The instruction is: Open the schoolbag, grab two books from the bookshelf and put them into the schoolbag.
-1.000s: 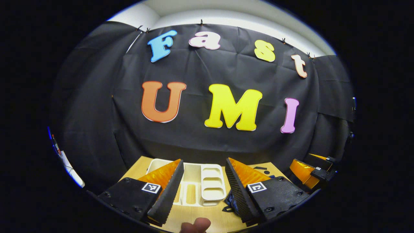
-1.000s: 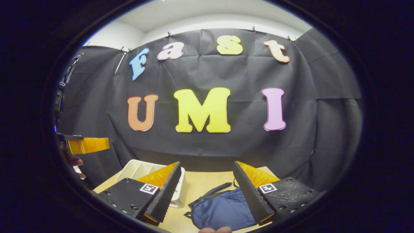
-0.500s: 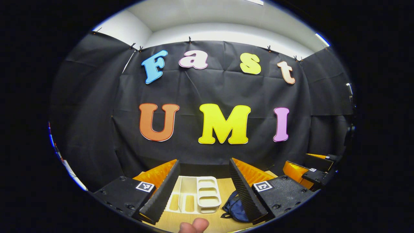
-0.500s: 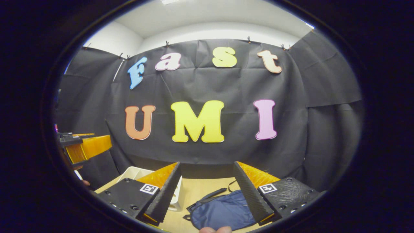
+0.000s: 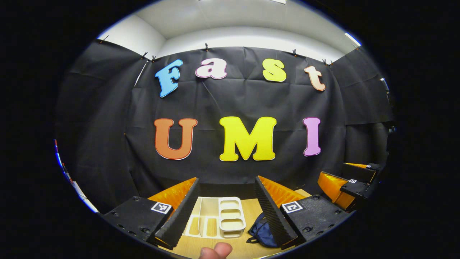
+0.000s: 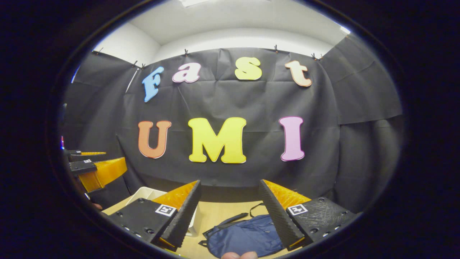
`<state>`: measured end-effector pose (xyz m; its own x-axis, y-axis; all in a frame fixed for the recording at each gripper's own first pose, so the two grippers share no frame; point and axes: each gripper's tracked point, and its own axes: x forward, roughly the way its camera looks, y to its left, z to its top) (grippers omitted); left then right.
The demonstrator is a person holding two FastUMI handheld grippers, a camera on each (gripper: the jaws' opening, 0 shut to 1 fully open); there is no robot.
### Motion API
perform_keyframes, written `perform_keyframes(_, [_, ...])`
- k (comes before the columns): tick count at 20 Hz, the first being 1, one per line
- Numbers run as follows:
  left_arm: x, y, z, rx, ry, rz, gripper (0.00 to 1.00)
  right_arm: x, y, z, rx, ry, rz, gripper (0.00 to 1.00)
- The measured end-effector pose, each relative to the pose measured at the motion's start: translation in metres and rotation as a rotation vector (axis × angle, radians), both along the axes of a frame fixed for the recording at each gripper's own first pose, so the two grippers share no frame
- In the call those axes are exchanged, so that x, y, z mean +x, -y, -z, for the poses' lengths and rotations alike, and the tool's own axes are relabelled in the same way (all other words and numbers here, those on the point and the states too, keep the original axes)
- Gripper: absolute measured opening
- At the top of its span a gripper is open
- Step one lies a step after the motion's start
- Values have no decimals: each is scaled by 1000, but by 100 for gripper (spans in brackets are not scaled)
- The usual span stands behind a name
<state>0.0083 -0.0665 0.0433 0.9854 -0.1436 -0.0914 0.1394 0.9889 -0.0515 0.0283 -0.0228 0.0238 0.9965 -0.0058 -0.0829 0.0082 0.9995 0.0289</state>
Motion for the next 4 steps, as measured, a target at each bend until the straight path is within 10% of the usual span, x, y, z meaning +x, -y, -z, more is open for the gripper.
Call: perform_keyframes(4, [-1, 2, 0, 19, 5, -4, 95, 3, 1, 0, 7, -11, -10, 96])
